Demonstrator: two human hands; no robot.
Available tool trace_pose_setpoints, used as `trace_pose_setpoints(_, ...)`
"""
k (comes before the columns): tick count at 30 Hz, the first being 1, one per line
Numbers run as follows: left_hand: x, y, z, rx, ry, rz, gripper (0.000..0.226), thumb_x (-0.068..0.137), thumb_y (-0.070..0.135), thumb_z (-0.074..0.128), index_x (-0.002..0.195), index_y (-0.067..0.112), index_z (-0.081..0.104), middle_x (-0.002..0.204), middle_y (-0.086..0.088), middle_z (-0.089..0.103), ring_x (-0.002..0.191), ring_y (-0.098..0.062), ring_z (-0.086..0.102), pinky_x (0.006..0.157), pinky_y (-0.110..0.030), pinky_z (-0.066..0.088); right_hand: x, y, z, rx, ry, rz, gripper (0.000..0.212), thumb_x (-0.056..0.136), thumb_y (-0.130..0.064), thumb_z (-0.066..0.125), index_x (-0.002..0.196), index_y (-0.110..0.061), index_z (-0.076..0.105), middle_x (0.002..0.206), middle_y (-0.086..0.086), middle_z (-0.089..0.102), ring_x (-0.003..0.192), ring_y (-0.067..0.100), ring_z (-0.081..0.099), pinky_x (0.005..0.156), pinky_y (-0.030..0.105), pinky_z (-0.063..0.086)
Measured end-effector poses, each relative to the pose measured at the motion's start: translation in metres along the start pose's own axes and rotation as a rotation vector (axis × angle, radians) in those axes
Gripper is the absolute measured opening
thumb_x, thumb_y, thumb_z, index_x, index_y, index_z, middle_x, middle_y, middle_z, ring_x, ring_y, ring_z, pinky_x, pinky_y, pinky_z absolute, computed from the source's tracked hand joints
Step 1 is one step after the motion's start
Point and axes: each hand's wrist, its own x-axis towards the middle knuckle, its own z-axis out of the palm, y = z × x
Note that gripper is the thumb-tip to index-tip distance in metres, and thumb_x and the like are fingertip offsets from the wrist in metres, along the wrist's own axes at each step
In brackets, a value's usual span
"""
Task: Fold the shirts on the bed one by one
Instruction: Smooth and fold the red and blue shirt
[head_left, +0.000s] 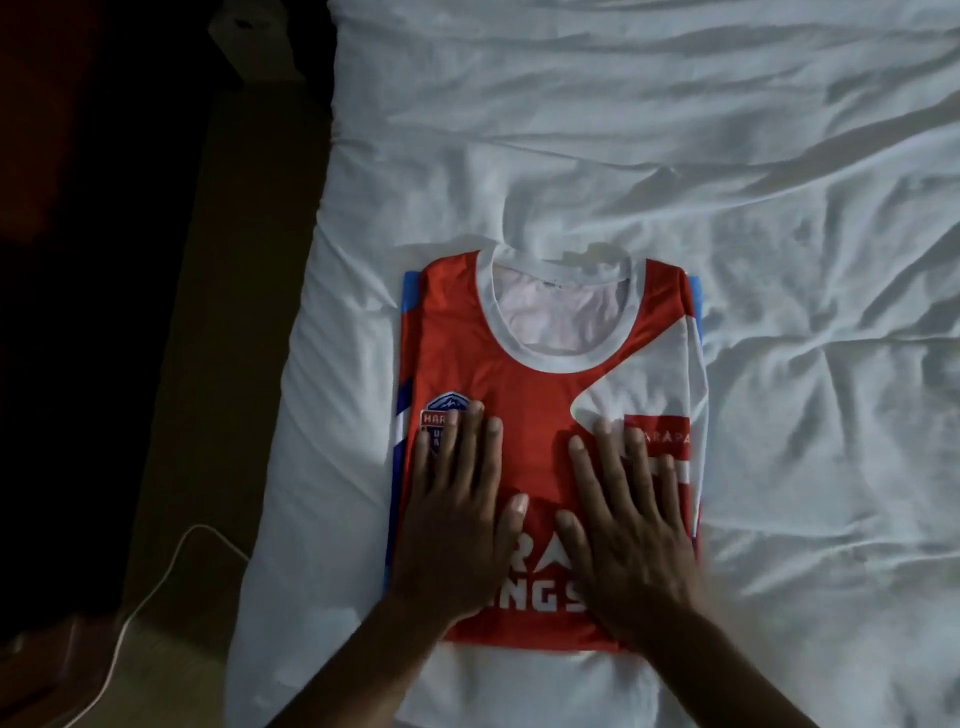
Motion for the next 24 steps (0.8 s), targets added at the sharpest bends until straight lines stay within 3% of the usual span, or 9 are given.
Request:
trace_pose_setpoints(4,-0.01,-0.018,0.002,-0.035,0.019,-0.184,0.074,0.108,0.052,0.023,0.165,0.006,0.017,0.173,-0.016,0.011,0.162,-0.03,0.004,0.129,-0.057,0.011,-0.005,0.017,0.001,0.011,0.011,0.109,0.074,0.105,-0.057,0.028,0.166,-0.017,0.016,0.173,0.012,0.006,0.16,0.031,0.003,0.128,0.053,0.007)
trace_pose_setpoints(7,-0.006,-0.024,-0.007,-0.153,0.094,-0.369,0.074,0.107,0.057,0.027,0.163,0.007,0.026,0.167,-0.018,0.031,0.155,-0.033,0.029,0.123,-0.056,0.03,0.004,0.025,-0.011,0.106,0.048,0.233,0.079,0.104,-0.057,0.029,0.166,-0.011,0.008,0.173,0.015,0.0,0.16,0.029,0.0,0.128,0.053,0.01)
trace_pose_setpoints(10,0.036,-0.033,-0.032,-0.413,0.164,-0.589,0.074,0.099,0.07,0.036,0.147,0.015,0.048,0.134,-0.011,0.059,0.124,-0.026,0.058,0.099,-0.045,0.053,0.039,0.029,-0.037,0.396,0.136,0.471,0.085,0.1,-0.062,0.035,0.164,-0.011,0.012,0.167,0.016,0.022,0.152,0.031,0.023,0.119,0.053,0.03)
trace_pose_setpoints(12,0.079,-0.043,-0.05,-0.705,0.129,-0.689,0.072,0.093,0.08,0.045,0.118,0.015,0.063,0.103,-0.006,0.067,0.096,-0.024,0.068,0.076,-0.036,0.054,0.075,0.031,-0.051,0.581,0.176,0.646,0.086,0.094,-0.068,0.043,0.157,-0.012,0.028,0.151,0.016,0.042,0.134,0.032,0.042,0.103,0.051,0.044)
trace_pose_setpoints(13,0.1,-0.049,-0.056,-0.817,0.076,-0.747,0.068,0.089,0.079,0.056,0.108,0.015,0.065,0.094,-0.004,0.07,0.086,-0.022,0.069,0.071,-0.034,0.054,0.094,0.033,-0.057,0.682,0.171,0.731,0.082,0.093,-0.068,0.05,0.151,-0.012,0.038,0.141,0.015,0.051,0.123,0.03,0.052,0.095,0.048,0.049)
trace_pose_setpoints(16,0.141,-0.058,-0.07,-0.99,-0.074,-0.847,0.051,0.075,0.056,0.084,0.101,0.014,0.074,0.092,-0.004,0.077,0.084,-0.023,0.074,0.082,-0.04,0.062,0.129,0.036,-0.075,0.969,0.122,0.88,0.052,0.092,-0.045,0.074,0.126,-0.008,0.062,0.113,0.01,0.071,0.093,0.023,0.068,0.073,0.033,0.055)
trace_pose_setpoints(19,0.147,-0.059,-0.084,-1.194,-0.12,-0.858,0.031,0.083,0.021,0.086,0.11,0.007,0.076,0.102,-0.016,0.079,0.089,-0.034,0.076,0.084,-0.042,0.064,0.129,0.034,-0.097,1.138,0.11,0.864,0.025,0.091,-0.026,0.078,0.107,-0.008,0.074,0.099,0.013,0.078,0.085,0.027,0.076,0.077,0.039,0.062)
trace_pose_setpoints(24,0.111,-0.057,-0.155,-1.446,-0.161,-0.728,0.038,0.092,0.024,0.077,0.124,0.007,0.071,0.109,-0.014,0.079,0.1,-0.036,0.076,0.093,-0.049,0.061,0.092,0.006,-0.177,1.276,0.113,0.737,0.013,0.095,-0.019,0.072,0.104,-0.01,0.073,0.089,0.008,0.08,0.08,0.026,0.078,0.067,0.036,0.06)
